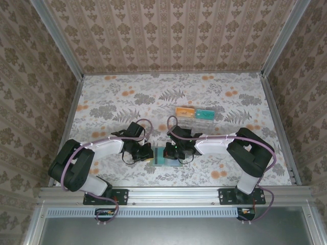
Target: Take the credit cards out of the card holder
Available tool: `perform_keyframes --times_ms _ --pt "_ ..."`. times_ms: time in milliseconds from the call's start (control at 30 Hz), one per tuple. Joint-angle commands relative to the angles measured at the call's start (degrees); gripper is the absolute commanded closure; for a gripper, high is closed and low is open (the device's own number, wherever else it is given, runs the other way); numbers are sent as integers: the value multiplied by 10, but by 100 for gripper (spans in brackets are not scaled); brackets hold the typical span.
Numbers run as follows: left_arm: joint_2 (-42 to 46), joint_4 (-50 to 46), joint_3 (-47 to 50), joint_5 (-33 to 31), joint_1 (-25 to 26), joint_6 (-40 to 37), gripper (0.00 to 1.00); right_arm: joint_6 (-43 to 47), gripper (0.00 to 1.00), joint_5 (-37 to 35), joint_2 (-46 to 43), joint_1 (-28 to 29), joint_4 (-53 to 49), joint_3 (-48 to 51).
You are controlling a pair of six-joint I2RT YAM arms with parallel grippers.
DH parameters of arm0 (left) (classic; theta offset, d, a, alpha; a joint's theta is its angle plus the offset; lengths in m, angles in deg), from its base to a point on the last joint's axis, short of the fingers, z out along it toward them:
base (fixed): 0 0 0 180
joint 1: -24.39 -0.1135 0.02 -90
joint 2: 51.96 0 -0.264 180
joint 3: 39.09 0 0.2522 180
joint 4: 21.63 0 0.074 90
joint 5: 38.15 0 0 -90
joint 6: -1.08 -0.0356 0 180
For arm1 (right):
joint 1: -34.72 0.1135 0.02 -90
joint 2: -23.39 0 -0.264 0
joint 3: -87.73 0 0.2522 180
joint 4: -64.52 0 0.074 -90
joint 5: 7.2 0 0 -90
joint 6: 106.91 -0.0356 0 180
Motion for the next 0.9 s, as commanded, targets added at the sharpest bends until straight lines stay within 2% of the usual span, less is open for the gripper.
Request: perform_keyframes --times_ms 0,367,400,467,533,767,867 --pt "-12 -28 -3 -15 3 -4 94 -10 100 3 -3 -7 5 19" --pt "-17 -34 -4 -22 2 -8 96 -3 100 6 -33 -21 0 36" --pt "-18 -34 -4 -21 2 -8 96 -4 97 8 -31 -20 6 37" --pt "-20 -34 -5 -19 2 -10 96 -6 78 14 -23 -20 18 35" --pt "-22 -33 -6 -18 2 -11 96 -11 73 20 -13 -20 29 35" --pt "-24 -32 -5 -15 3 -11 97 -17 74 31 7 -21 48 35" --pt "-23 -31 -6 -15 3 -12 97 -17 78 33 9 -20 53 38"
